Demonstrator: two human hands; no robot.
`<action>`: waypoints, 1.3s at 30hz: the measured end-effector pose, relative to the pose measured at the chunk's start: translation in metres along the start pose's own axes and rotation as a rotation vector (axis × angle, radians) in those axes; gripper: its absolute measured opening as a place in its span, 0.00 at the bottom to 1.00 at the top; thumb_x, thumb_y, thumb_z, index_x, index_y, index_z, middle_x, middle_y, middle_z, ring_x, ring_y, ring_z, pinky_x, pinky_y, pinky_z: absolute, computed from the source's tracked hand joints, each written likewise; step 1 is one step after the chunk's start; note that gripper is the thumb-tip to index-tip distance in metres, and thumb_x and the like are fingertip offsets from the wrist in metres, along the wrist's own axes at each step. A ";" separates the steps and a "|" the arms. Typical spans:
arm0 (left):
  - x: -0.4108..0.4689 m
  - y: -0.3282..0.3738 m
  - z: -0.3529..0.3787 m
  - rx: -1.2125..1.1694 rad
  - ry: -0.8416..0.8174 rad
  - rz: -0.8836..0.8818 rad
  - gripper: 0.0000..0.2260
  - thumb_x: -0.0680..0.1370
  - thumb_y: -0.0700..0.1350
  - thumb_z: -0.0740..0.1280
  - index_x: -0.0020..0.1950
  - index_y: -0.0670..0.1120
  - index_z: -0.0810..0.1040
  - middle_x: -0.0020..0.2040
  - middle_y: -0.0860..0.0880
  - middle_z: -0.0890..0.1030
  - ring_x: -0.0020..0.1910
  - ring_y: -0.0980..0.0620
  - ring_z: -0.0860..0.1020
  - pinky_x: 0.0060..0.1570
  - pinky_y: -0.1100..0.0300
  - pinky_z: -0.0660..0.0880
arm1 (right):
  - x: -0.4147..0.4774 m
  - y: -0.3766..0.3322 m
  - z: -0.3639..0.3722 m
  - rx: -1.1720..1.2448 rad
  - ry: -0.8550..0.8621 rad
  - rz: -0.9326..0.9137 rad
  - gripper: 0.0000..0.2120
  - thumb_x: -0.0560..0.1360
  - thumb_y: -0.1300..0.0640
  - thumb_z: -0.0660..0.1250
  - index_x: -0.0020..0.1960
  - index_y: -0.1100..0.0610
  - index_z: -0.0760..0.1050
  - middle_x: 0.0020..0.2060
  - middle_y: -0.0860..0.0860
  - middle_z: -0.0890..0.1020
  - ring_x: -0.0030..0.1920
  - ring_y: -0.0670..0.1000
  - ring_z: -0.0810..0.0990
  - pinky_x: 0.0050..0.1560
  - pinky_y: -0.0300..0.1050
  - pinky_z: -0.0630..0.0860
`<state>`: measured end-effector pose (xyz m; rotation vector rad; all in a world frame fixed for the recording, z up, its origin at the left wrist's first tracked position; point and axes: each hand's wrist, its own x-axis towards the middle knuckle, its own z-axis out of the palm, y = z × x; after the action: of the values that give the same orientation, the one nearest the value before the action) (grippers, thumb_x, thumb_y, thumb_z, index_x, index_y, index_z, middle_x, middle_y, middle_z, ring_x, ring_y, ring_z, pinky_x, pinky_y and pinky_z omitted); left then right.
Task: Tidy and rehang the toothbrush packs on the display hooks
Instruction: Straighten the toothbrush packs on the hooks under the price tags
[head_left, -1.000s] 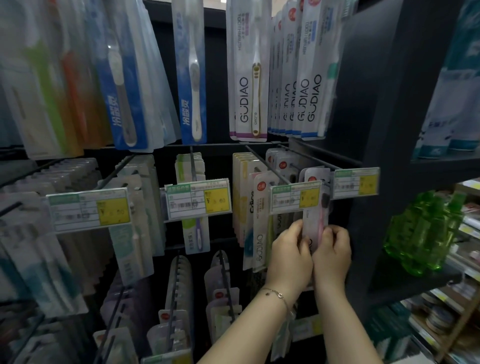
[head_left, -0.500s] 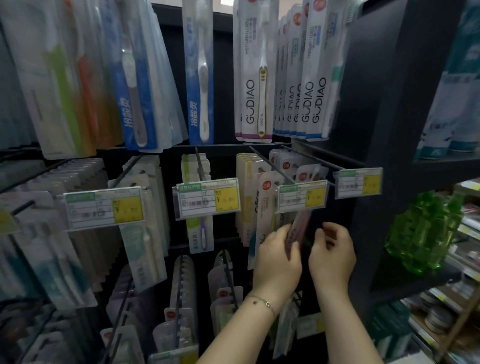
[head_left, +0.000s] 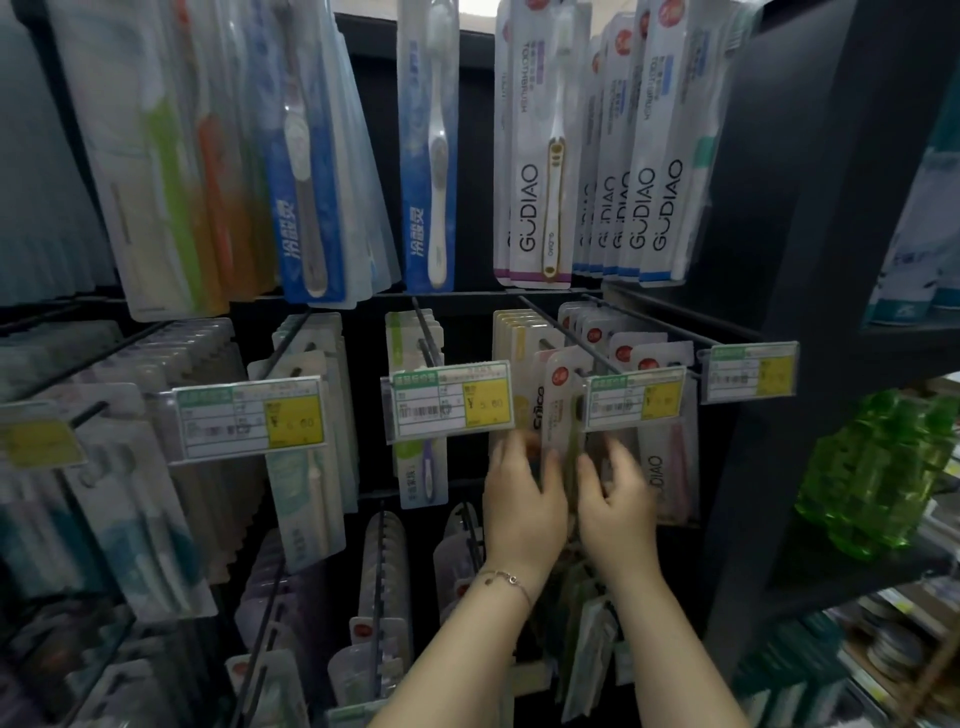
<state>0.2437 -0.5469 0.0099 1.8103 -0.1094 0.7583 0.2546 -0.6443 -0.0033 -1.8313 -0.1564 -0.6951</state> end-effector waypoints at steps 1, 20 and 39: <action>0.002 -0.001 0.001 -0.002 -0.015 -0.010 0.02 0.81 0.45 0.65 0.51 0.49 0.77 0.48 0.54 0.78 0.47 0.57 0.78 0.49 0.56 0.78 | -0.001 0.001 0.002 0.039 -0.040 0.027 0.15 0.81 0.55 0.62 0.67 0.50 0.73 0.58 0.43 0.80 0.60 0.42 0.77 0.62 0.44 0.74; 0.001 0.003 -0.008 -0.123 -0.100 -0.057 0.04 0.82 0.43 0.66 0.50 0.45 0.79 0.43 0.51 0.83 0.40 0.52 0.82 0.45 0.47 0.81 | -0.009 -0.005 -0.008 -0.162 0.048 -0.017 0.20 0.80 0.58 0.66 0.70 0.61 0.72 0.53 0.53 0.80 0.50 0.47 0.78 0.45 0.25 0.70; 0.005 0.030 -0.010 -0.065 -0.211 -0.128 0.06 0.81 0.45 0.67 0.46 0.45 0.76 0.41 0.47 0.81 0.40 0.47 0.83 0.44 0.47 0.82 | 0.008 -0.012 -0.036 -0.311 -0.168 -0.048 0.18 0.81 0.58 0.61 0.71 0.53 0.73 0.52 0.52 0.81 0.51 0.50 0.78 0.52 0.46 0.76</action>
<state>0.2302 -0.5481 0.0393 1.8124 -0.1526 0.4674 0.2418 -0.6736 0.0183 -2.1922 -0.2123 -0.6238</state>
